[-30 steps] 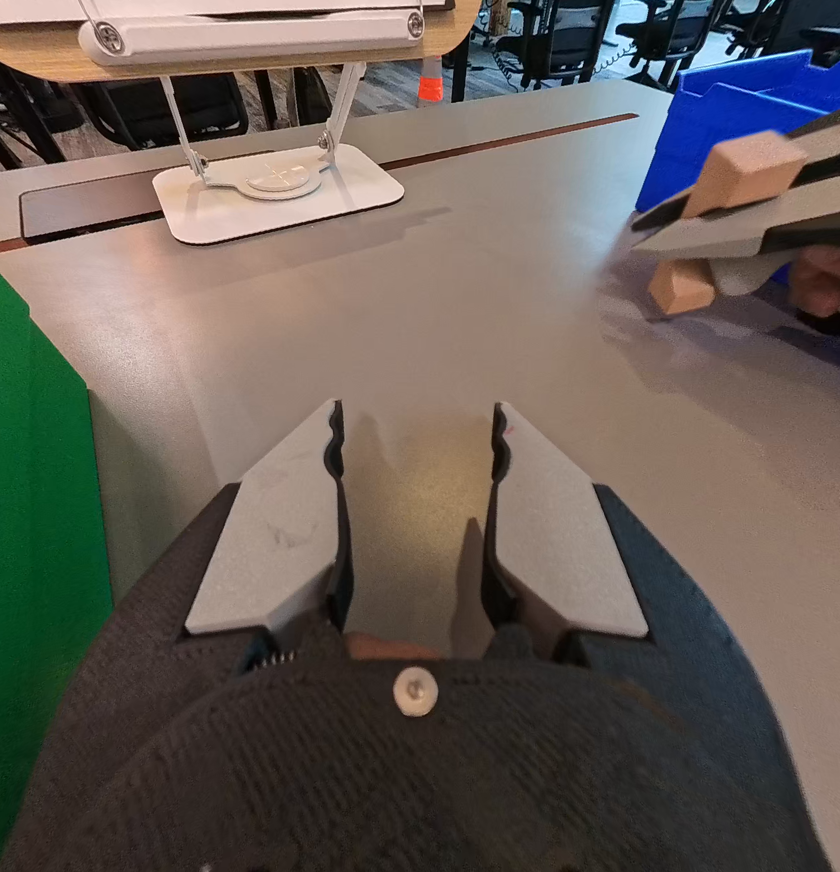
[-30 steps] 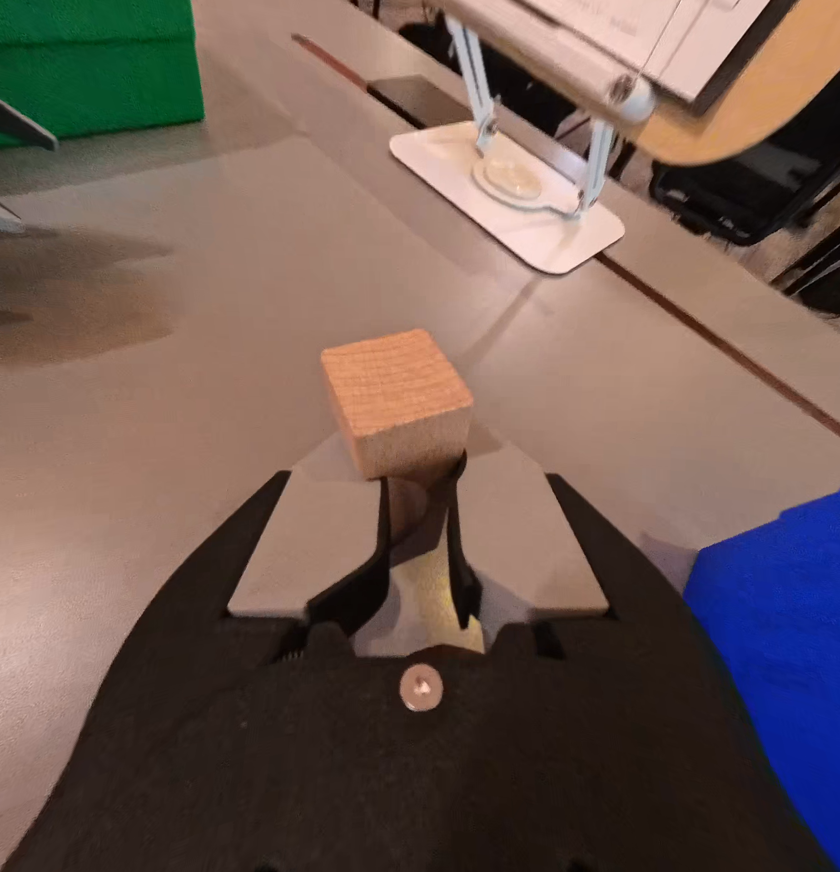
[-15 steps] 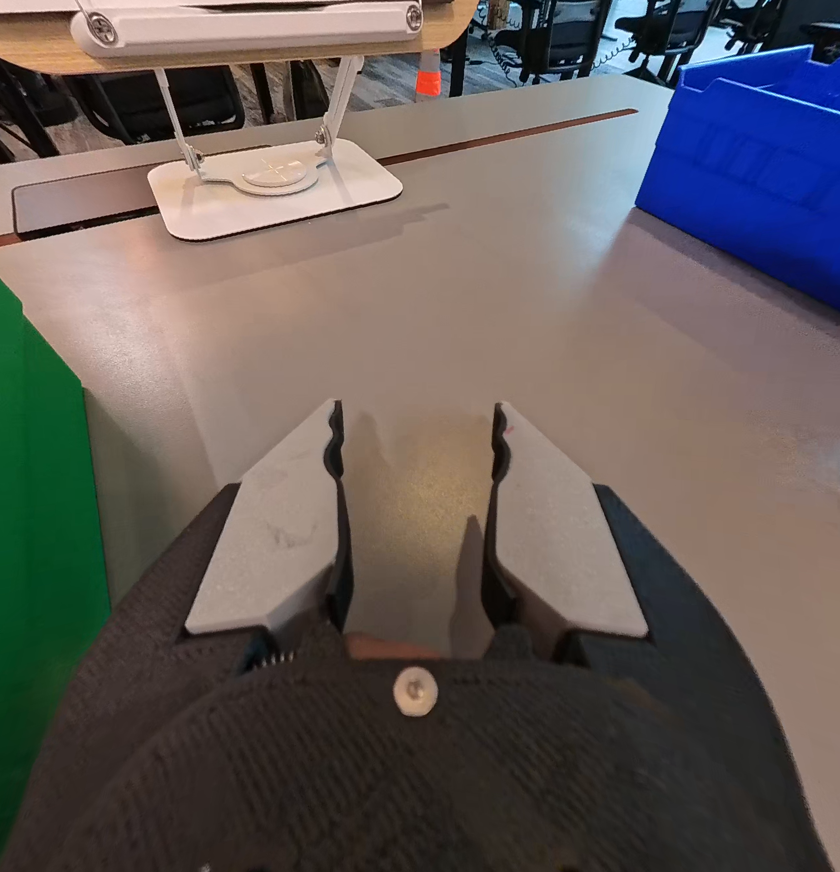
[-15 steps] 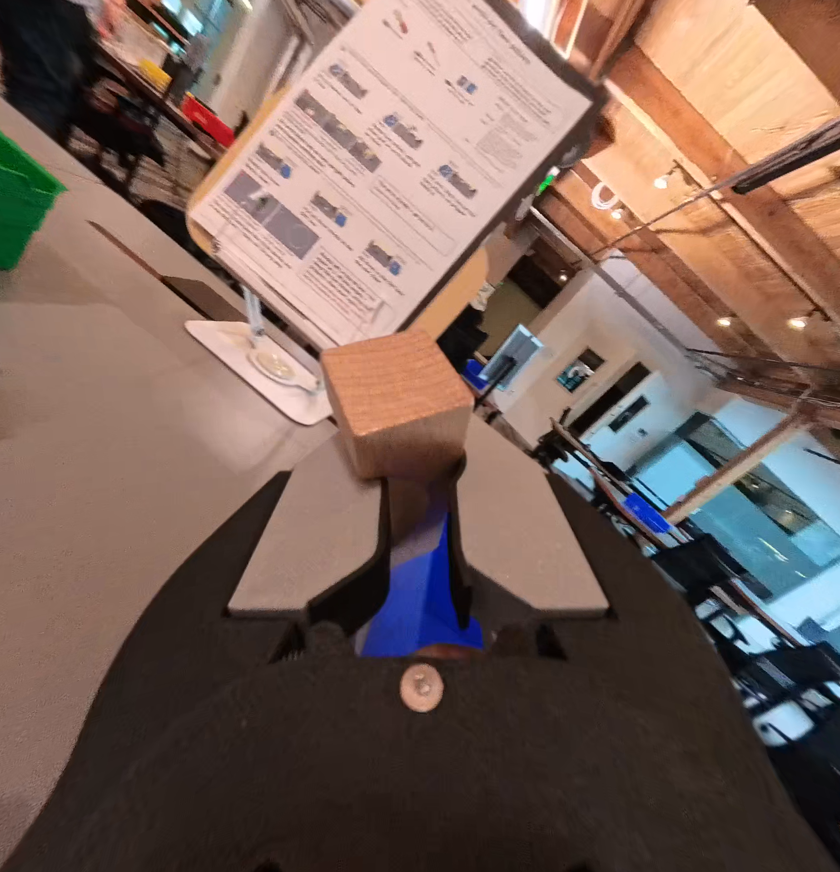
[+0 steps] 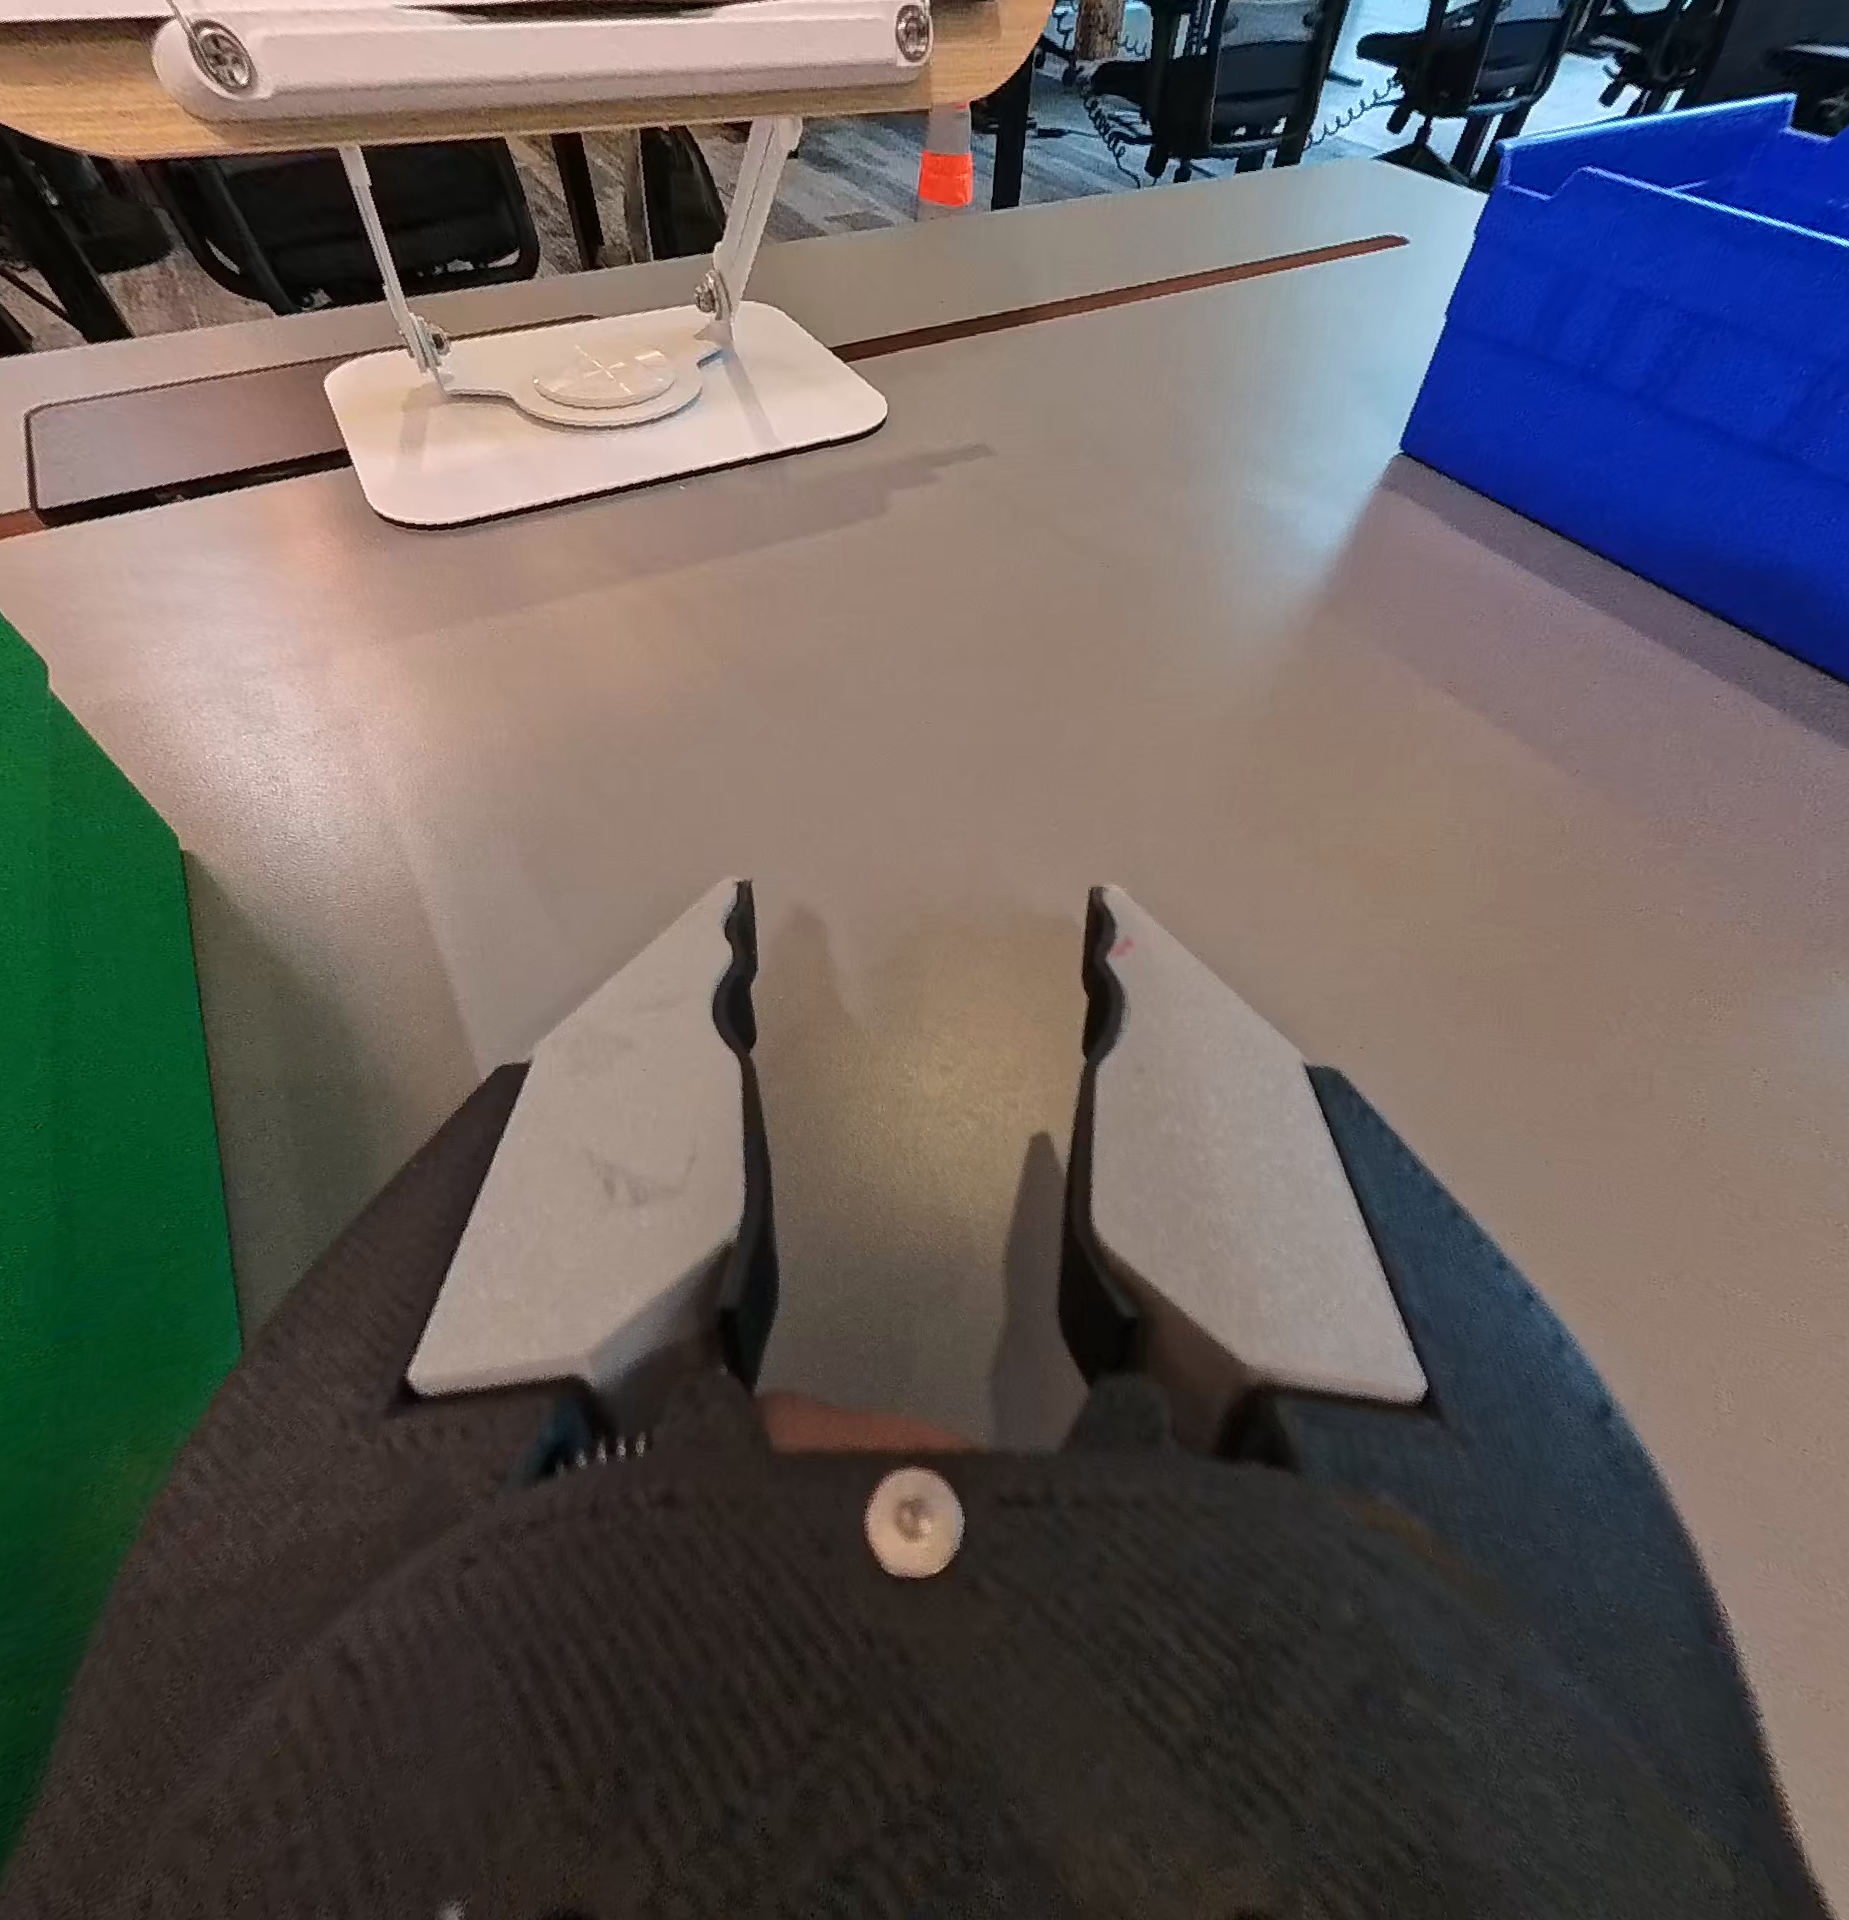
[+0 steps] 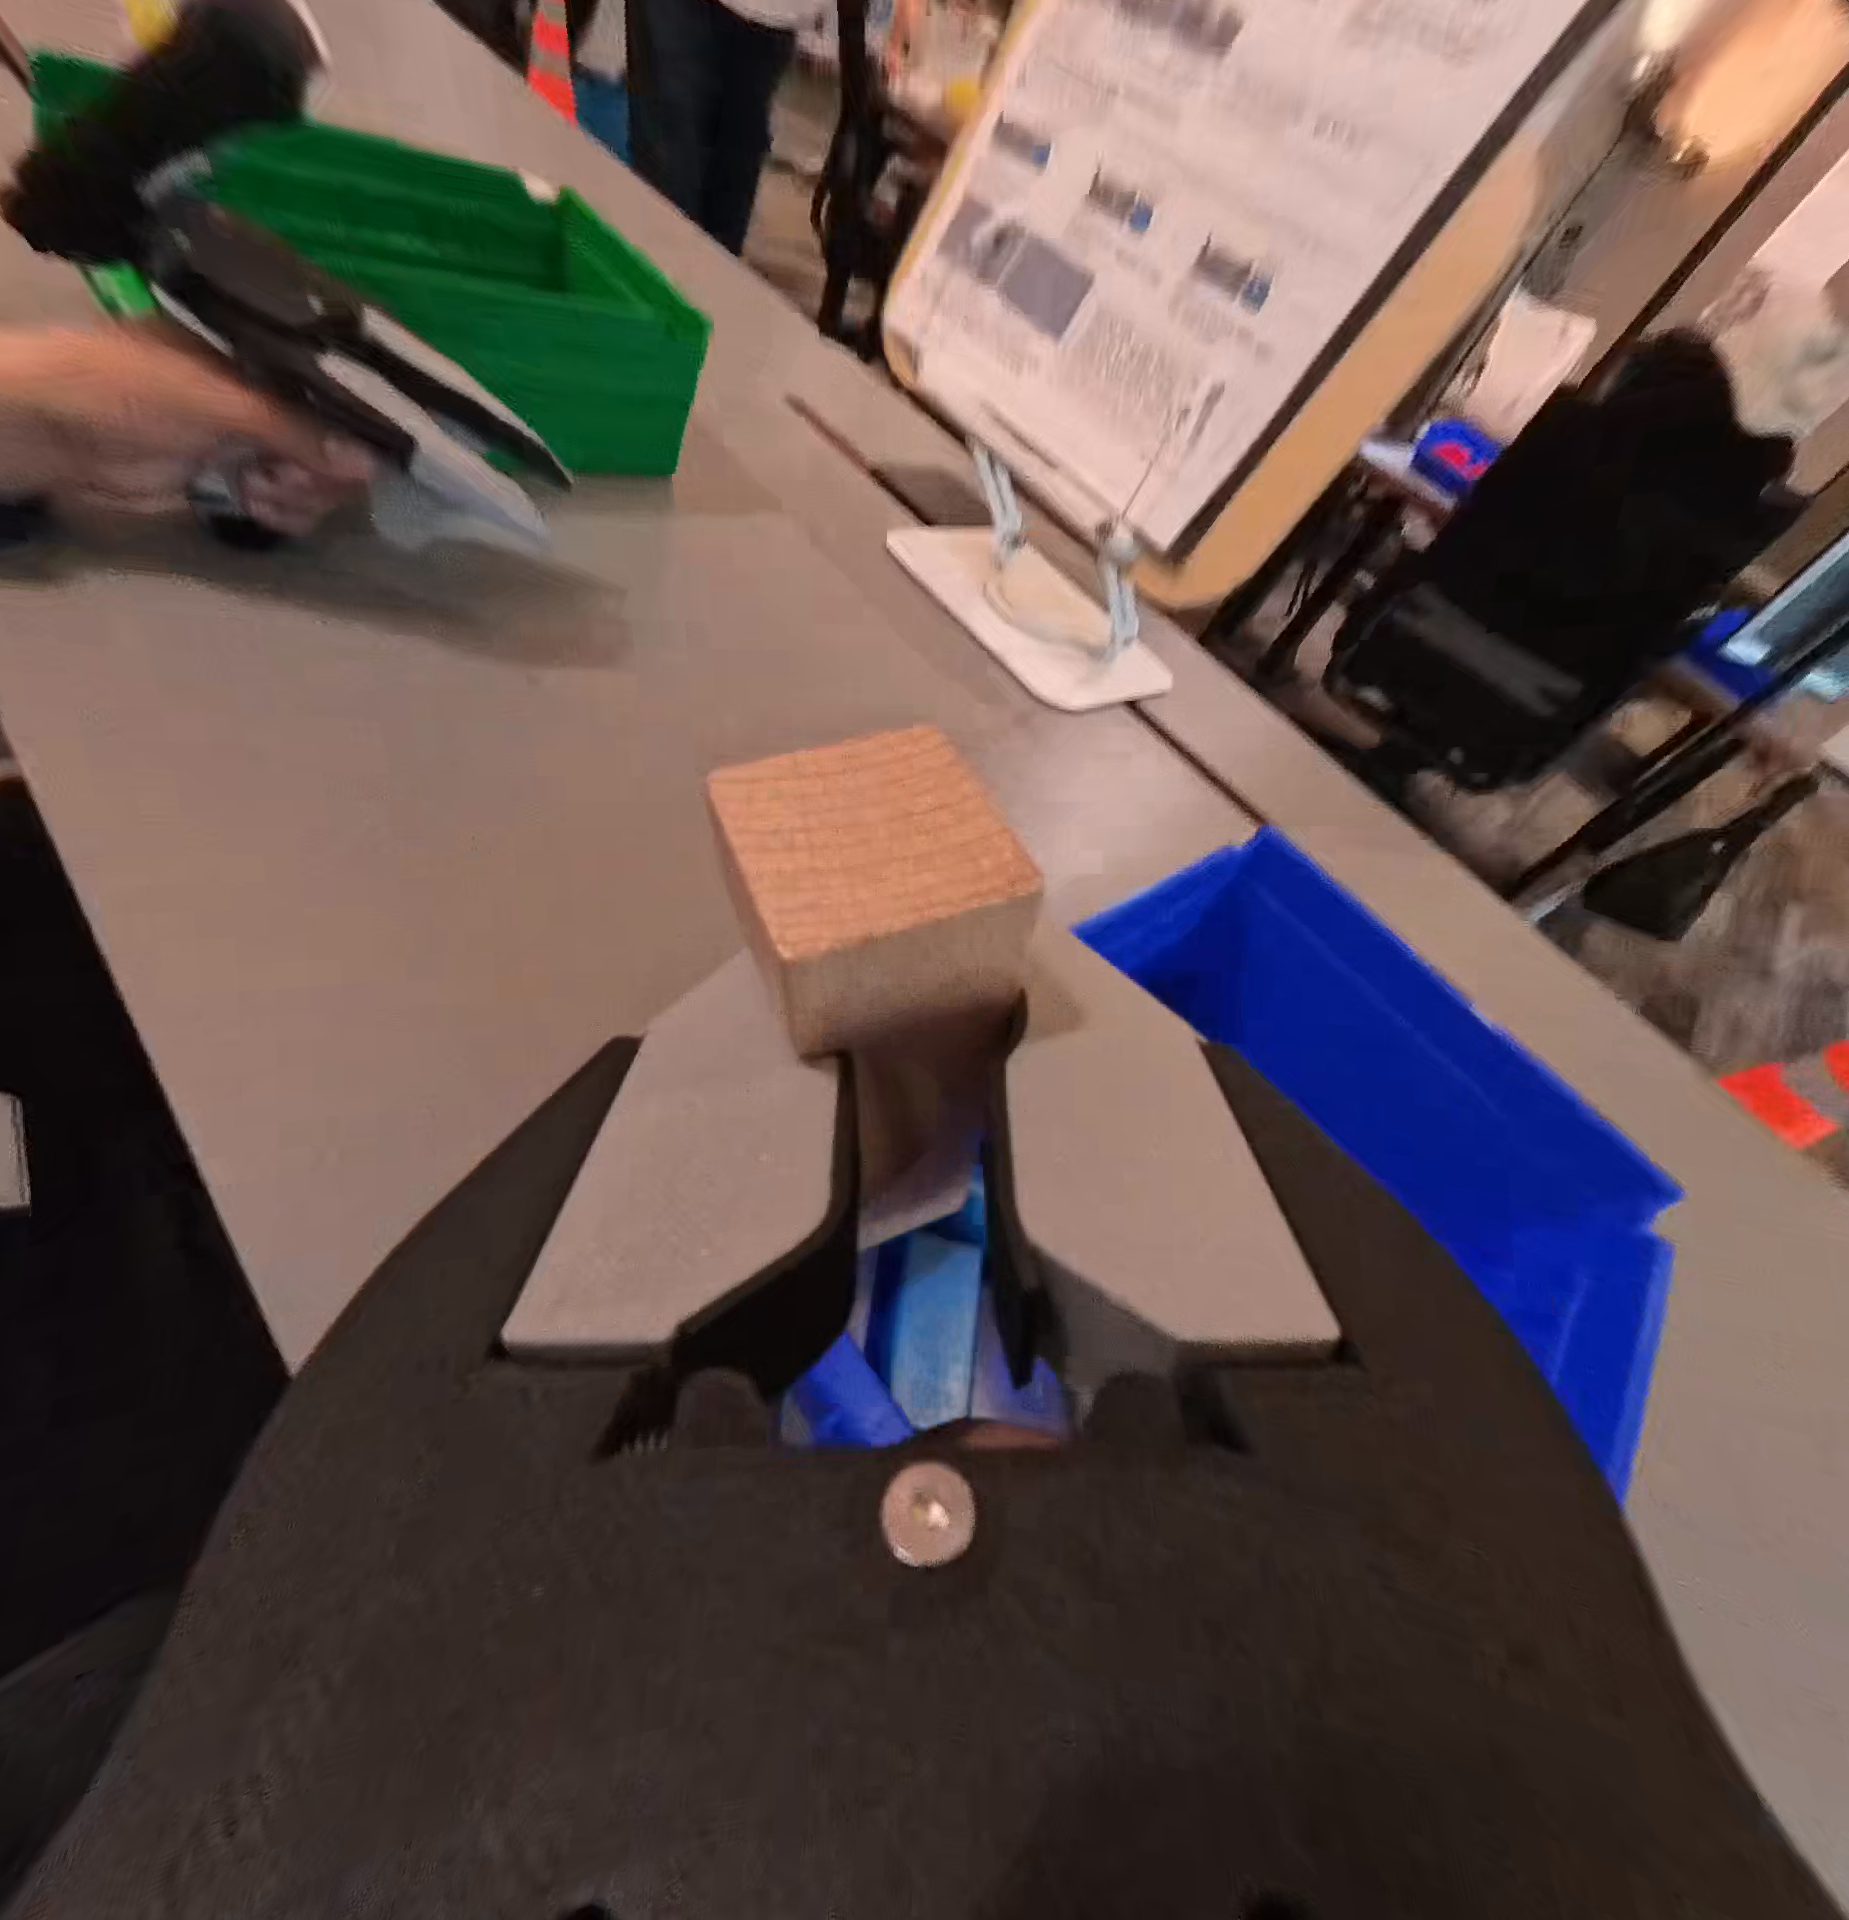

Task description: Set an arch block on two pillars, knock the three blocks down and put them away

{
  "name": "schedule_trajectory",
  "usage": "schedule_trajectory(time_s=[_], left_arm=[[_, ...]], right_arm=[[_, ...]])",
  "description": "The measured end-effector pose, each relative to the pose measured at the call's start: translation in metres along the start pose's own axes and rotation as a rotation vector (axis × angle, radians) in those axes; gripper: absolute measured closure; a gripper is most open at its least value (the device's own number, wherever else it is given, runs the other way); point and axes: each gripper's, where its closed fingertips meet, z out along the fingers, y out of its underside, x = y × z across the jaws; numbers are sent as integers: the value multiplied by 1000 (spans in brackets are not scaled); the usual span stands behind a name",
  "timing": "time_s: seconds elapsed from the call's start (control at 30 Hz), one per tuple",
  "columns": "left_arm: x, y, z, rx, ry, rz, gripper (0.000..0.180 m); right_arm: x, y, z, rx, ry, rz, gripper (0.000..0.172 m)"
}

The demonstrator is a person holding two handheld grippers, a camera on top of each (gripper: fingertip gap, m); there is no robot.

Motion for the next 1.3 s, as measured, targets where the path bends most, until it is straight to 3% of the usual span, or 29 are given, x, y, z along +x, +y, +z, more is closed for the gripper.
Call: schedule_trajectory(time_s=[0.07, 0.1, 0.13, 0.17, 0.23, 0.37, 0.6, 0.7, 0.93, 1.13, 1.3], left_arm=[[0, 0, 0, -1, 0, -2, 119], [0, 0, 0, -1, 0, -3, 119], [0, 0, 0, -2, 1, -3, 119], [0, 0, 0, -1, 2, -5, 119], [0, 0, 0, 1, 3, -7, 119], [1, 1, 0, -5, 8, 1, 118], [1, 0, -2, 6, 11, -17, 119], [3, 3, 2, -26, 24, -15, 119], [23, 8, 16, -92, 48, 86, 113], [34, 9, 18, -97, 32, 205, 111], [34, 10, 18, -98, 24, 219, 111]], right_arm=[[12, 47, 24, -150, -29, 126, 153], [49, 80, 31, -262, 138, 221, 133], [104, 121, 18, -414, 468, 312, 112], [136, 148, -6, -519, 717, 368, 118], [138, 123, -4, -304, 685, 425, 127], [127, 32, -35, 119, 619, 392, 120], [86, -10, -59, 354, 418, 549, 120], [72, -8, -57, 322, 365, 547, 119], [55, 11, -78, 186, 462, 482, 116], [52, 15, -97, 174, 509, 493, 117], [50, 16, -89, 160, 490, 487, 118]])
